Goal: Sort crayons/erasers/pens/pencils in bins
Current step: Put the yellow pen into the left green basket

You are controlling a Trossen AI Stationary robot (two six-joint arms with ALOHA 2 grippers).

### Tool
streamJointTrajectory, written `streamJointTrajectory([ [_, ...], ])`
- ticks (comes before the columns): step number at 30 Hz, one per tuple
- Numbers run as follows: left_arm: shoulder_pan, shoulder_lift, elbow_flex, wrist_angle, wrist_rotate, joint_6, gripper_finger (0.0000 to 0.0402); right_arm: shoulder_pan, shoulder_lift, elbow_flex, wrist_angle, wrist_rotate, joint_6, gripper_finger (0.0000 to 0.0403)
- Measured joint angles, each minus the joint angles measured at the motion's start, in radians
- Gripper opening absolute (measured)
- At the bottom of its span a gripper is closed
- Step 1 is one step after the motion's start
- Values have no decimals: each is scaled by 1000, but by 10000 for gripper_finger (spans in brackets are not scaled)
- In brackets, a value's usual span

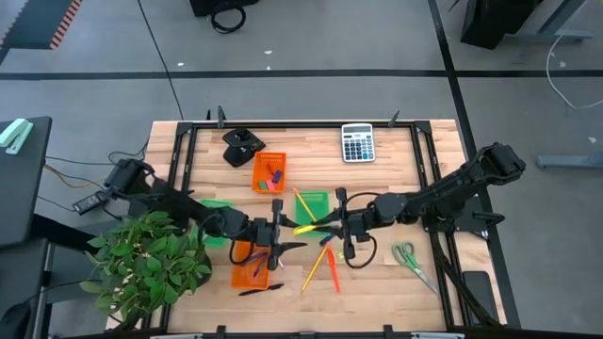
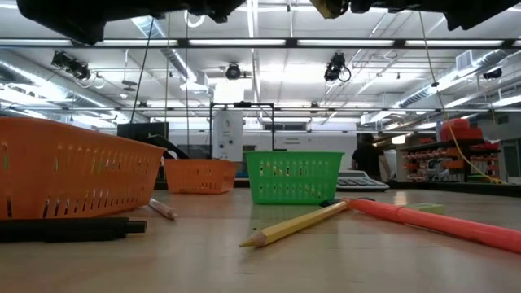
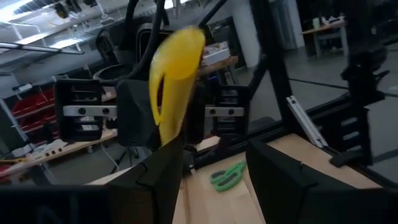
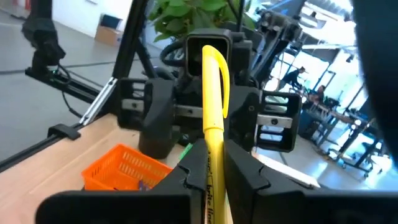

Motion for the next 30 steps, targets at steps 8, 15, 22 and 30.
streamJointTrajectory([
  [8,39,58,1,79,-1,-16,184,7,13,0,-33,-26,23,41],
  [15,36,66,2,101,0,-43,181,5,13,0,-63,-26,49,41],
  [22,31,66,2,97,0,-64,169,-3,13,0,-96,4,83,41],
  [30,36,66,2,97,0,-64,145,-14,13,0,-105,11,83,41],
])
